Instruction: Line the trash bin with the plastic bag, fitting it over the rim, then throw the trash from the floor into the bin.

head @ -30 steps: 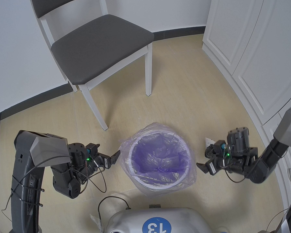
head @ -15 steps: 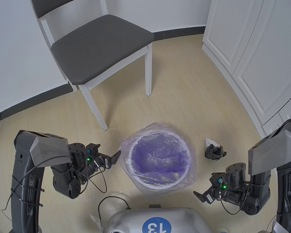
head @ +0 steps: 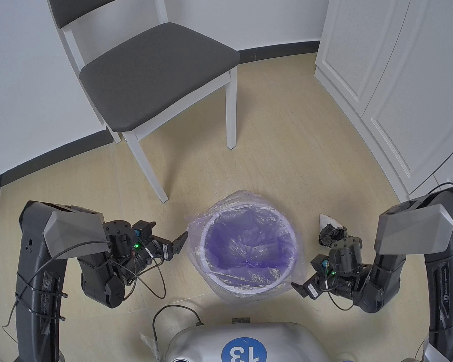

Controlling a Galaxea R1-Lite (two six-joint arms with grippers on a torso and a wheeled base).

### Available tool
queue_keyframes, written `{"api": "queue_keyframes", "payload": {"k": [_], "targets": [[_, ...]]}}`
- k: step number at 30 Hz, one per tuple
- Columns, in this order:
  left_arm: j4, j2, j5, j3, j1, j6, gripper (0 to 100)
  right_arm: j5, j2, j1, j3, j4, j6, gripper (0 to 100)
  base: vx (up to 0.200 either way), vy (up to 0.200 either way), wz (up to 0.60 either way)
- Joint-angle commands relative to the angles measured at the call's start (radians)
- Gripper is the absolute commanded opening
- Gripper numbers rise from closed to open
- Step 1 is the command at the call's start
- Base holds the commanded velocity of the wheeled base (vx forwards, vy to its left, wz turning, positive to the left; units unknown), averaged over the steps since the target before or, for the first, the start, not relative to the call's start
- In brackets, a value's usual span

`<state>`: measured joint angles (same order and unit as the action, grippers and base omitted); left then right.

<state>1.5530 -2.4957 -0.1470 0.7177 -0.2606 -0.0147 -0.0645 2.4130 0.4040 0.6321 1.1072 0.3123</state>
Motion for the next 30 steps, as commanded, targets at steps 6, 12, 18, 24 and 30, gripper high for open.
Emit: {"api": "queue_keyframes", "payload": {"k": [6,12,18,24,30], "targets": [[0.018,0.009,0.000,-0.003,0.006,0.001,100,0.000,-0.011,-0.071,0.452,-0.371,0.027,100,0.000,0.000,0.00],[0.018,0.008,0.000,-0.003,0.008,0.001,100,0.000,-0.015,-0.090,0.480,-0.392,0.028,100,0.000,0.000,0.00],[0.018,0.012,0.000,-0.006,0.006,0.001,100,0.005,-0.121,-0.119,0.365,-0.391,0.019,100,0.000,0.000,0.00],[0.018,0.023,-0.005,-0.032,0.003,-0.001,100,0.017,-0.256,-0.146,0.170,-0.366,0.017,100,0.000,0.000,0.00],[0.018,0.026,-0.005,-0.049,-0.002,-0.002,100,0.011,-0.282,-0.146,-0.017,-0.124,-0.021,100,0.000,0.000,0.00]]}}
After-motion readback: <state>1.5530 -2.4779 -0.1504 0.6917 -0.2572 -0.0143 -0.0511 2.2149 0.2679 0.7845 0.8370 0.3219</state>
